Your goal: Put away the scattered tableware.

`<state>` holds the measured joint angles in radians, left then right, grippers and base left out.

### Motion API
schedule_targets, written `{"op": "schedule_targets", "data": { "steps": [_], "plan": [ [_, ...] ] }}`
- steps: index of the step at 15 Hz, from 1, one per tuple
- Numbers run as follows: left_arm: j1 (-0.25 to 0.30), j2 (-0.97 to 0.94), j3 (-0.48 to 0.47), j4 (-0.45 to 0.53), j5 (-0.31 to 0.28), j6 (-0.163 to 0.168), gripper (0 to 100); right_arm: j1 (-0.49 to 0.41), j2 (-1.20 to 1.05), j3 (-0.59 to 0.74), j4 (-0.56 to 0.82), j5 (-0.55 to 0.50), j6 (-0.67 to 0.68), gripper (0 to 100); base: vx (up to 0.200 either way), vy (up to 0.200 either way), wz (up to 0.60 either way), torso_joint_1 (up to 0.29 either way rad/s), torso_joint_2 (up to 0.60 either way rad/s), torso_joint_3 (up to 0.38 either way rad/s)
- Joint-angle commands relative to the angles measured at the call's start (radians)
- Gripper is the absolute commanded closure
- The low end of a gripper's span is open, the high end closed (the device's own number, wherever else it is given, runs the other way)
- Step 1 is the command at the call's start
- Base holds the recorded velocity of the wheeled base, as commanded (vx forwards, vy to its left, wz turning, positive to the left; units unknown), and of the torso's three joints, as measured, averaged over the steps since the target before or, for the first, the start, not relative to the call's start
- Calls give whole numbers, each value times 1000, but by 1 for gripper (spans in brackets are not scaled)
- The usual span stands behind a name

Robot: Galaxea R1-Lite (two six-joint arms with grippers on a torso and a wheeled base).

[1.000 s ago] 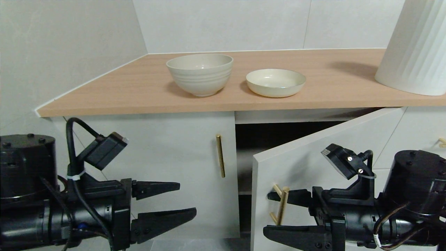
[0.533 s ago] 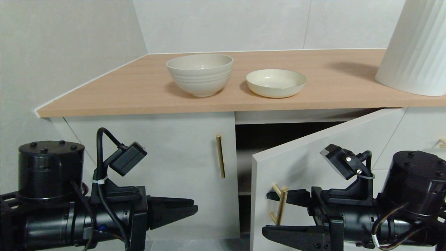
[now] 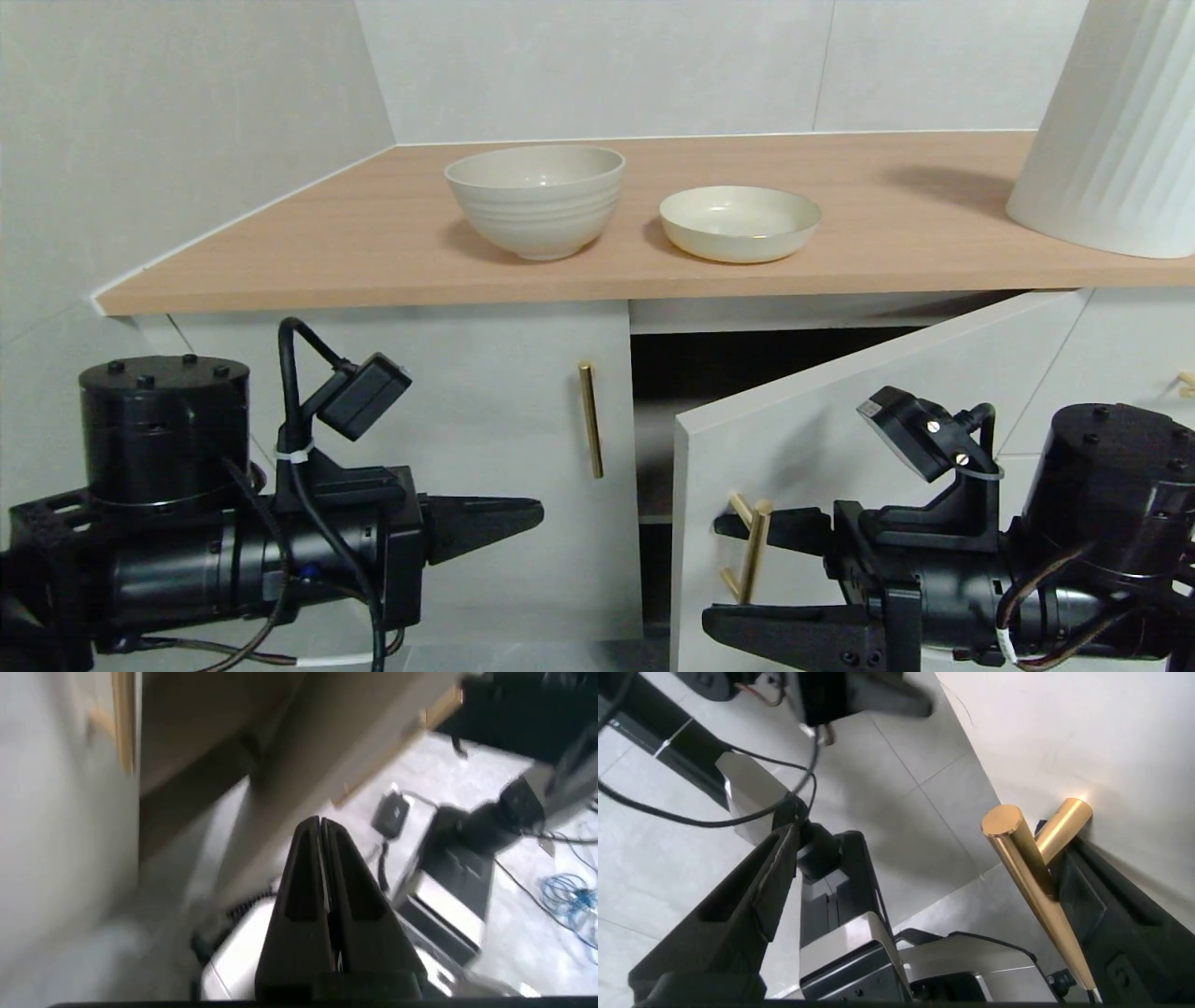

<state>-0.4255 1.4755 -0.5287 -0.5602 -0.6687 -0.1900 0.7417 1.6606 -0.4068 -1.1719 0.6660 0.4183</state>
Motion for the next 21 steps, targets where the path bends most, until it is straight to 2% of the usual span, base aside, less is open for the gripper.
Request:
{"op": "schedule_targets", "data": {
  "steps": [1, 2, 3, 5, 6, 7, 8, 9, 10, 11, 12, 15, 17, 19, 21],
  "plan": [
    [-53, 120, -7, -106, 5, -28, 100, -1, 2, 0, 0, -2, -1, 0, 0, 0, 0, 0, 0, 0],
    [-76, 146, -10, -152, 6, -52, 100, -1, 1, 0, 0, -2, -1, 0, 0, 0, 0, 0, 0, 0],
    [-114, 207, -20, -237, 20, -91, 100, -2, -1, -1, 0, -2, -1, 0, 0, 0, 0, 0, 0, 0],
    [-153, 318, -24, -388, 66, -92, 100, -2, -12, 3, 0, -2, -3, 0, 0, 0, 0, 0, 0, 0],
    [-164, 347, -24, -426, 84, -94, 100, -2, -13, 3, 0, -2, -3, 0, 0, 0, 0, 0, 0, 0],
    [-197, 463, -31, -578, 164, -94, 100, -2, -22, 3, 0, -5, -3, 0, 0, 0, 0, 0, 0, 0],
    [-223, 529, -40, -688, 202, -97, 100, -2, -30, 5, 0, -8, -4, 0, 0, 0, 0, 0, 0, 0],
    [-237, 585, -47, -793, 221, -108, 100, -4, -41, 13, 1, -12, -4, 0, 0, 0, 0, 0, 0, 0],
    [-240, 595, -48, -816, 221, -112, 100, -4, -44, 14, 1, -12, -4, 0, 0, 0, 0, 0, 0, 0],
    [-248, 624, -59, -874, 221, -134, 100, -4, -47, 17, 3, -12, -4, 0, 0, 0, 0, 0, 0, 0],
    [-249, 629, -97, -874, 236, -155, 100, -12, -45, 17, 3, -12, -4, 0, 0, 0, 0, 0, 0, 0],
    [-262, 618, -162, -831, 245, -161, 100, -25, -44, 29, 5, -12, -6, 0, 0, 0, 0, 0, 0, 0],
    [-279, 600, -158, -813, 245, -161, 100, -30, -51, 43, 5, -14, -10, 0, 0, 0, 0, 0, 0, 0],
    [-285, 574, -140, -813, 245, -161, 100, -61, -41, 91, 5, -29, -92, 0, 0, 0, 0, 0, 0, 0],
    [-291, 554, -126, -813, 245, -161, 100, -62, -41, 120, 3, -114, -113, 0, 0, 0, 0, 0, 0, 0]
  ]
}}
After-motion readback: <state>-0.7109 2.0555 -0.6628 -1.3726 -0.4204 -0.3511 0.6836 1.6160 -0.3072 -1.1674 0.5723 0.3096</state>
